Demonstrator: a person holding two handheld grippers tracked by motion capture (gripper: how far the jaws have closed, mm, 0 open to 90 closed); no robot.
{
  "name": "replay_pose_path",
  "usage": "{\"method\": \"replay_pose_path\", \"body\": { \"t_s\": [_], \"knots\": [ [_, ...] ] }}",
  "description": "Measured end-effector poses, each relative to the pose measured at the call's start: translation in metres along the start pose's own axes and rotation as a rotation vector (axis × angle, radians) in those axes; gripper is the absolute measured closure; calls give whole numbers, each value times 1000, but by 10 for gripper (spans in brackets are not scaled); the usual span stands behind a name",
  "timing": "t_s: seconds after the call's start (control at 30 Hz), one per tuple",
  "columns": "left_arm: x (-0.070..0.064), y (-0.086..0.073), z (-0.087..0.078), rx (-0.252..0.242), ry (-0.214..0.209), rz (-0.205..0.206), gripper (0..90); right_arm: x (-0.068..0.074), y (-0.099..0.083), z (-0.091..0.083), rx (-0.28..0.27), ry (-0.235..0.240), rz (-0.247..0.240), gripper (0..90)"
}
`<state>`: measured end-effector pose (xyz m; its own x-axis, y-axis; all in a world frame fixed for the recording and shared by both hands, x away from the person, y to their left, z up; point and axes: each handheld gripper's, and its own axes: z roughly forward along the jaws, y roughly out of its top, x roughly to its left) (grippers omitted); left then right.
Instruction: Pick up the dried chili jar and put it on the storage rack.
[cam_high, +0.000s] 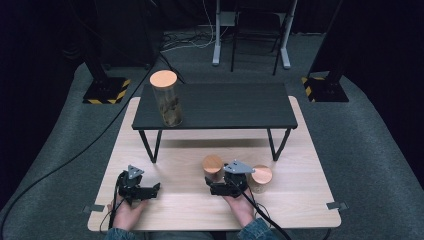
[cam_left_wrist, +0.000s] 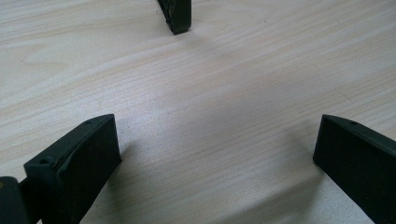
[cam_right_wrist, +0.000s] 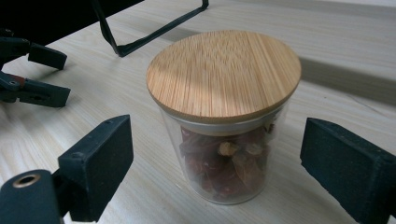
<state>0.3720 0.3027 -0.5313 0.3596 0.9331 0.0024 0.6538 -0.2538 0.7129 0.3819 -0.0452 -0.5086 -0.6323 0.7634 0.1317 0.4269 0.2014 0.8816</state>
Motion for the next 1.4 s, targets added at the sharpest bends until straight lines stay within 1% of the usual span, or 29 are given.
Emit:
{"method": "replay_pose_path", "body": {
  "t_s": [0.07, 0.23, 0.33, 0.7, 0.73, 0.83, 1.03, 1.23, 1.4],
  "knots": [
    [0, 0, 0, 0, 0, 0, 1, 0, 0, 3, 2, -5, -8, 94],
    [0, 0, 0, 0, 0, 0, 1, -1, -1, 11, 21, -5, -10, 95],
    [0, 0, 0, 0, 0, 0, 1, -1, -1, 15, 23, -13, -13, 98],
    [0, 0, 0, 0, 0, 0, 0, -2, -3, 25, 34, -23, -33, 156],
    [0, 0, 0, 0, 0, 0, 1, -2, -3, 26, 37, -18, -35, 166],
    [0, 0, 0, 0, 0, 0, 1, -3, -3, 29, 45, -21, -42, 171],
    [0, 0, 0, 0, 0, 0, 1, -4, -2, 32, 37, -23, -59, 225],
    [0, 0, 0, 0, 0, 0, 1, -3, -1, 32, 38, -28, -79, 237],
    [0, 0, 0, 0, 0, 0, 1, -1, -1, 29, 44, -36, -85, 240]
  ]
}}
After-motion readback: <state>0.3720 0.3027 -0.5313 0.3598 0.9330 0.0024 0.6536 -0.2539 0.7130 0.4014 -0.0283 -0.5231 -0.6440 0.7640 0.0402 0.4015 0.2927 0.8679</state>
